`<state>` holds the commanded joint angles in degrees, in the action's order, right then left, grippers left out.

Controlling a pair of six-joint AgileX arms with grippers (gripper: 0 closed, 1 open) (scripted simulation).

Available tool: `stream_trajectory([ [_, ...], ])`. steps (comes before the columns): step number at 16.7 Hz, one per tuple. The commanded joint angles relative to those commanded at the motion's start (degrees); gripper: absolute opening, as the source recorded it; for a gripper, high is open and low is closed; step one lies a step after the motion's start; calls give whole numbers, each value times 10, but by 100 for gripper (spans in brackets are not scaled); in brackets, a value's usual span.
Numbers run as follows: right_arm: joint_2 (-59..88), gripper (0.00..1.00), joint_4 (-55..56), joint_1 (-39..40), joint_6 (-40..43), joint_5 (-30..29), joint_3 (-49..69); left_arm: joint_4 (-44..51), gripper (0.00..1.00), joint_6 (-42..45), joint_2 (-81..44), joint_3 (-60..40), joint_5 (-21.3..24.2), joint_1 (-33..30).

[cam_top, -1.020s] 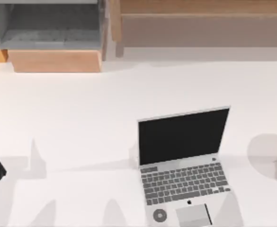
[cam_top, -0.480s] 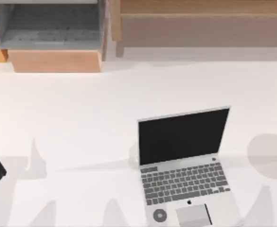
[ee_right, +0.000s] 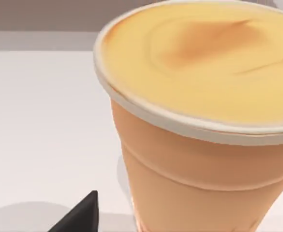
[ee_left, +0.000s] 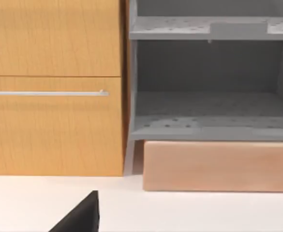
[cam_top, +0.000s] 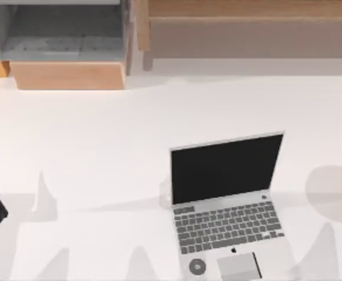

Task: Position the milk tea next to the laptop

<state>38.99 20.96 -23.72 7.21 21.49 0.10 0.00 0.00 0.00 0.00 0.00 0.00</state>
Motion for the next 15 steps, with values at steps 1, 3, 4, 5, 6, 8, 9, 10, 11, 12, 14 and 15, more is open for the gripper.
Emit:
stream_trajectory([
  [1,36,100,32,4,-2,-4,5,0,100,0,0,0,0,0],
  [3,119,100,104,15,-6,-15,16,0,100,0,0,0,0,0],
  [4,163,100,141,21,-8,-21,22,0,100,0,0,0,0,0],
  [5,206,100,178,27,-11,-28,28,0,100,0,0,0,0,0],
  [6,248,100,215,35,-14,-35,34,0,100,0,0,0,0,0],
  [8,325,100,282,50,-19,-51,44,0,100,0,0,0,0,0],
  [9,359,100,312,58,-22,-58,48,0,100,0,0,0,0,0],
  [10,390,100,340,65,-25,-66,52,0,100,0,0,0,0,0],
  [11,417,100,365,71,-27,-72,56,0,100,0,0,0,0,0],
  [12,440,100,386,77,-29,-78,58,0,100,0,0,0,0,0],
  [14,468,100,412,85,-32,-86,61,0,100,0,0,0,0,0],
  [15,473,100,416,86,-32,-87,62,0,100,0,0,0,0,0],
])
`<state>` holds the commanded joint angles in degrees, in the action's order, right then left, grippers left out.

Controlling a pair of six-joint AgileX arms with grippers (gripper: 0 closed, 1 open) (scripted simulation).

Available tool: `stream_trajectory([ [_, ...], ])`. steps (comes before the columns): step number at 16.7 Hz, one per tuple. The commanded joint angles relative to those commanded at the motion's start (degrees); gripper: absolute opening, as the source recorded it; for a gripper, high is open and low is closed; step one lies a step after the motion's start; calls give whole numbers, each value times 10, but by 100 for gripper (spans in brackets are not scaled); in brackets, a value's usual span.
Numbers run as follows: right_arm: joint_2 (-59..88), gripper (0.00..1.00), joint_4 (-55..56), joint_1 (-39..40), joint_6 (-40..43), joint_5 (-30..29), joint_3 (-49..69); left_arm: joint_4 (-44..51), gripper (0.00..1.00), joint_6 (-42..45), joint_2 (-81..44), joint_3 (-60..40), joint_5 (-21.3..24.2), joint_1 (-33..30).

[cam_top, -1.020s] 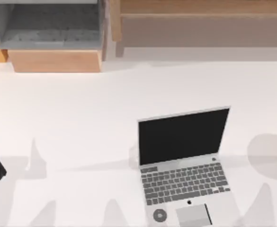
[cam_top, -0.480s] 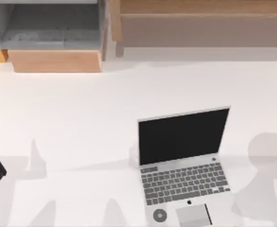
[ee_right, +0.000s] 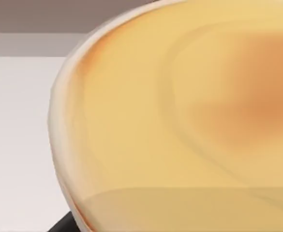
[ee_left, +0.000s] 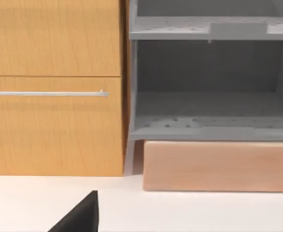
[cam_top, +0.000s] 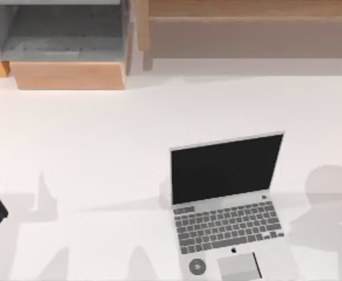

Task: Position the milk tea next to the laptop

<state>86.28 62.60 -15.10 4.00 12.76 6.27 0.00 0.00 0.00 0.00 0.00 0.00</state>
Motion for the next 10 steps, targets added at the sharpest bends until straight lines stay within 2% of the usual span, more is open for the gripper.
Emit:
stream_trajectory([
  [4,0,100,0,0,0,0,0,0,100,0,0,0,0,0],
  [10,0,55,0,0,0,0,0,0,100,0,0,0,0,0],
])
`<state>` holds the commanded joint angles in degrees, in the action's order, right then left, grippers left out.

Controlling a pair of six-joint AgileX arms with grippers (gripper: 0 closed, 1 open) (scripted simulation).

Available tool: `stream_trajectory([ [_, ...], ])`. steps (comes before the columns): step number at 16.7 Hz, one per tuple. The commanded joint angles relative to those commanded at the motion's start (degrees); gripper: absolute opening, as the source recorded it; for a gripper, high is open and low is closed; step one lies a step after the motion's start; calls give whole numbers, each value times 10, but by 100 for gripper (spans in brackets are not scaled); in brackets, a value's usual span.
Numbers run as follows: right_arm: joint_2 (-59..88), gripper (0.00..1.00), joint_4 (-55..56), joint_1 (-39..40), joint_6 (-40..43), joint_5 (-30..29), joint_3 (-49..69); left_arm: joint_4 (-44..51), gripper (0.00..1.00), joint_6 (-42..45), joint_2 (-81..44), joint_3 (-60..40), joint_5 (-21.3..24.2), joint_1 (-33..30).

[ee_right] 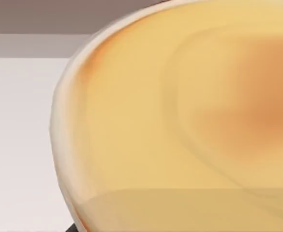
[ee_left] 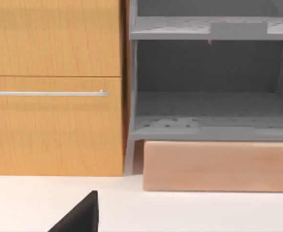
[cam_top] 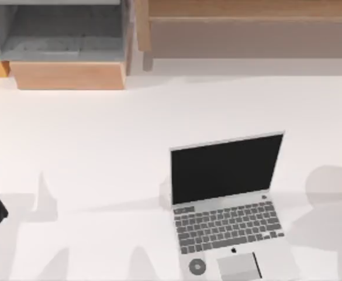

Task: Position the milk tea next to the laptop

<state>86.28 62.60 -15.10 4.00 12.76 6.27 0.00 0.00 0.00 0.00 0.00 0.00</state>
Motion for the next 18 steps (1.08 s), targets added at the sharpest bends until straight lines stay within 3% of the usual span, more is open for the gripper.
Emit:
stream_trajectory([
  [7,0,2,0,0,0,0,0,0,100,0,0,0,0,0],
  [18,-8,0,-9,0,-1,0,1,0,100,0,0,0,0,0],
])
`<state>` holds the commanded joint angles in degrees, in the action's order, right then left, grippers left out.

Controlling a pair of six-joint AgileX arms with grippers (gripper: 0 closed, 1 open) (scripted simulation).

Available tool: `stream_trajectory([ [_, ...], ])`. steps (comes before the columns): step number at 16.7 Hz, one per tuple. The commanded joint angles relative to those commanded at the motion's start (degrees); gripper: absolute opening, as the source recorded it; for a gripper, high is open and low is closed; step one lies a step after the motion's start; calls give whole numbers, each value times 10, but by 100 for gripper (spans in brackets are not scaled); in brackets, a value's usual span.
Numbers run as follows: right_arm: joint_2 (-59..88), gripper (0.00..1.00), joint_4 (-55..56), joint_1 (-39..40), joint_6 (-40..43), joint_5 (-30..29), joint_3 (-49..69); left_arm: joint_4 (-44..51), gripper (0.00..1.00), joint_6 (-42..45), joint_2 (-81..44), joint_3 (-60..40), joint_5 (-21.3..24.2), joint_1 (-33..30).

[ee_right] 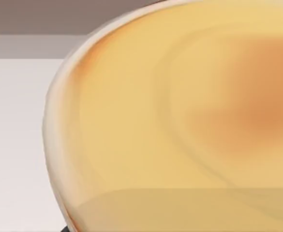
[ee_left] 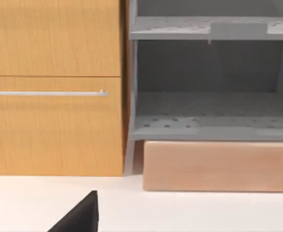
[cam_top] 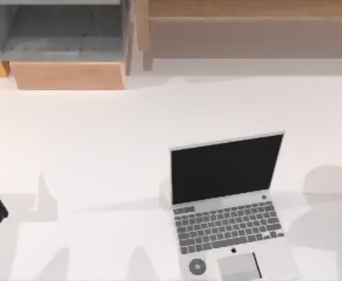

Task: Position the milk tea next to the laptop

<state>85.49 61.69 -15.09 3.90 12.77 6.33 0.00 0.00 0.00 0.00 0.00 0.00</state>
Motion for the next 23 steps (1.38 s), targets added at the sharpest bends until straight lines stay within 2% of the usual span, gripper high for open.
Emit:
stream_trajectory([
  [6,-46,0,-54,0,0,0,7,0,100,0,0,0,0,0],
  [13,-60,0,-49,11,-5,-9,18,0,100,0,0,0,0,0],
  [18,-126,0,-95,98,-41,-91,41,0,100,0,0,0,0,0],
  [23,-214,0,-212,247,-103,-230,49,0,100,0,0,0,0,0],
])
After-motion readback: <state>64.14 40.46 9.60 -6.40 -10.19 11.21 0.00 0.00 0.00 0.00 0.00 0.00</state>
